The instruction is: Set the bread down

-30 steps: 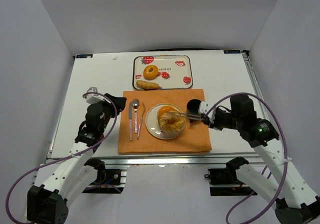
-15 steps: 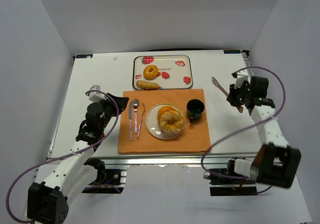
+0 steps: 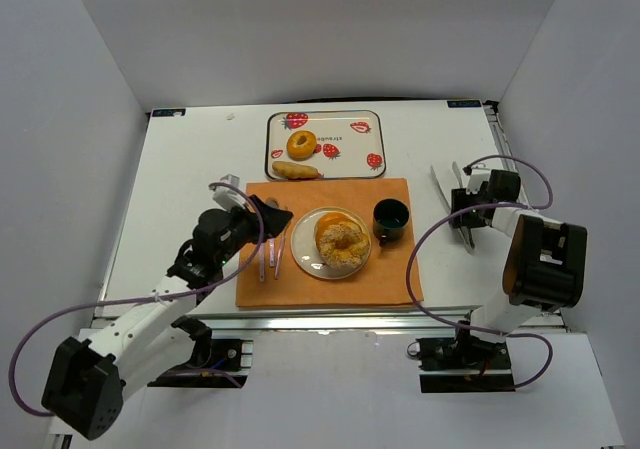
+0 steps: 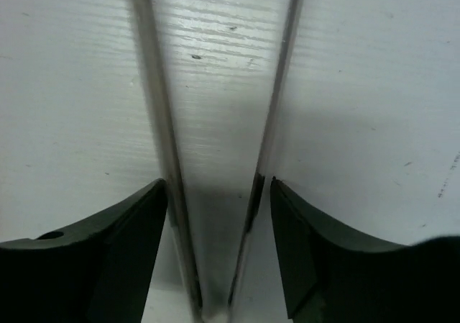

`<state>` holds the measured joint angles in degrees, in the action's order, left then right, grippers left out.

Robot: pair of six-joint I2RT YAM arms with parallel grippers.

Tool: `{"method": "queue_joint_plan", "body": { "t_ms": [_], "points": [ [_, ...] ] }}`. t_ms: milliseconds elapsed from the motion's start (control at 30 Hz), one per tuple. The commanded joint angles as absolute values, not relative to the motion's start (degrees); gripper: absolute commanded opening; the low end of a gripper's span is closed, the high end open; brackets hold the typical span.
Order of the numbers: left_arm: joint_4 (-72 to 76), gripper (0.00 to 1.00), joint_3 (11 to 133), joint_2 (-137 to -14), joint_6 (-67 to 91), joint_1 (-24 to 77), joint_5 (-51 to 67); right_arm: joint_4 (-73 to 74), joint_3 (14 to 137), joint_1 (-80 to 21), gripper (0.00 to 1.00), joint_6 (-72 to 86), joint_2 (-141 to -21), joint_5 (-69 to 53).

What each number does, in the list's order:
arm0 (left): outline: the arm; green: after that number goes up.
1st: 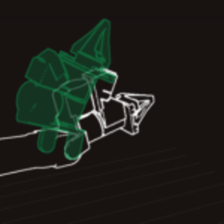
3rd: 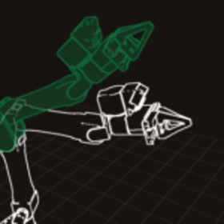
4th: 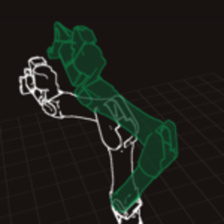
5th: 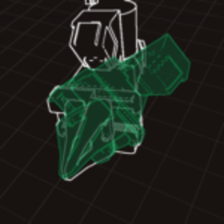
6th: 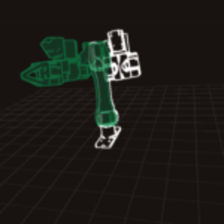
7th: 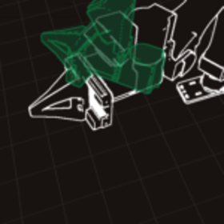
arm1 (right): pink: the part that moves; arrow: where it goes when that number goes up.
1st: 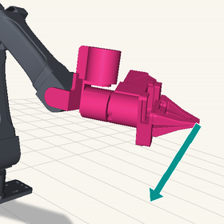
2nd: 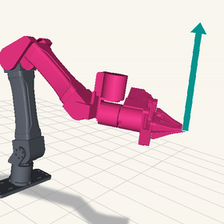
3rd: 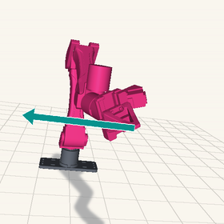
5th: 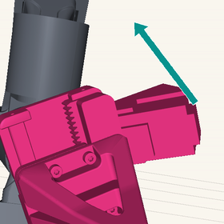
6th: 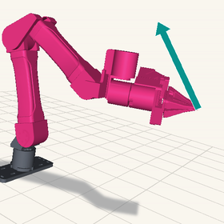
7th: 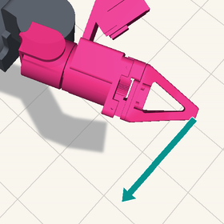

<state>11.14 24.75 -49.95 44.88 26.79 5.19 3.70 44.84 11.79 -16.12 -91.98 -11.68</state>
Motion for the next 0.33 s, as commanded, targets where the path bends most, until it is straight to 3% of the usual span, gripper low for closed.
{"method": "queue_joint_plan", "body": {
  "t_ms": [0,167,300],
  "points": [
    [10.6,0.68,26.4,-52.6,39.7,31.9,4.0,7.4,44.0,12.7,0.68,-20.5,-93.4,-10.1],
    [8.1,0.72,29.4,-55.3,34.7,35.8,3.3,13.9,49.8,12.4,0.89,-25.7,-85.3,-13.1],
    [9.1,0.75,30.7,-56.1,29.2,36.9,4.3,15.4,54.2,11.3,0.90,-28.6,-78.6,-17.7]
  ]
}}
